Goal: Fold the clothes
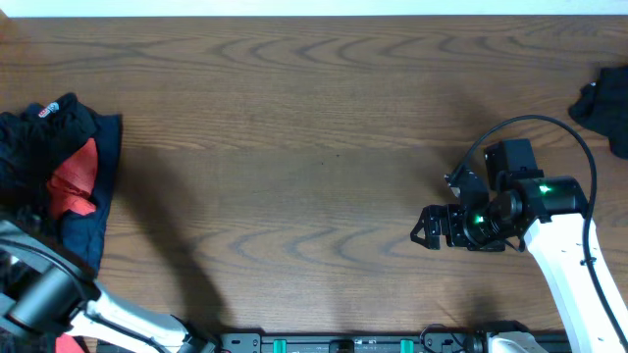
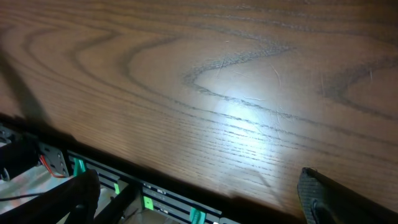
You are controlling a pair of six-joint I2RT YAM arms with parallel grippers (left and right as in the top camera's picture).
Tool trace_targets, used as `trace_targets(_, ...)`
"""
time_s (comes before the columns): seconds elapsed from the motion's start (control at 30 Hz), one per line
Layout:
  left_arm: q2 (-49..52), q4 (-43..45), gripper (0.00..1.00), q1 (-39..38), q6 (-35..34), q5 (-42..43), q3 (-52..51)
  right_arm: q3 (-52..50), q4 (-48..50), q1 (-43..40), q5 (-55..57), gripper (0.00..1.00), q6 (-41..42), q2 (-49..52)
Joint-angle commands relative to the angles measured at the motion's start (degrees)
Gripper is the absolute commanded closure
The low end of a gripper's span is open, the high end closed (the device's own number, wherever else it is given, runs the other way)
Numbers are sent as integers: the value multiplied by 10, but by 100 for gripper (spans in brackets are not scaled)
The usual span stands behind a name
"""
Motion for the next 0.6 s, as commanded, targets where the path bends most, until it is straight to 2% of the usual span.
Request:
trace_targets(0.0,-77,1,94,-23,-29,6,38,12,1,13,-8,1,-7,-2)
trace_targets(0.27,-216,11,94,-84,-37,7,45,12,21,13,-8,1,-7,-2)
trace_targets(0.4,-255,-5,94,-151,-37,6,45,12,29,13,-8,1,-7,-2)
trace_targets(0.57,-261,-6,94,-269,-38,-1,45,12,33,13,-9,1,-7,-2)
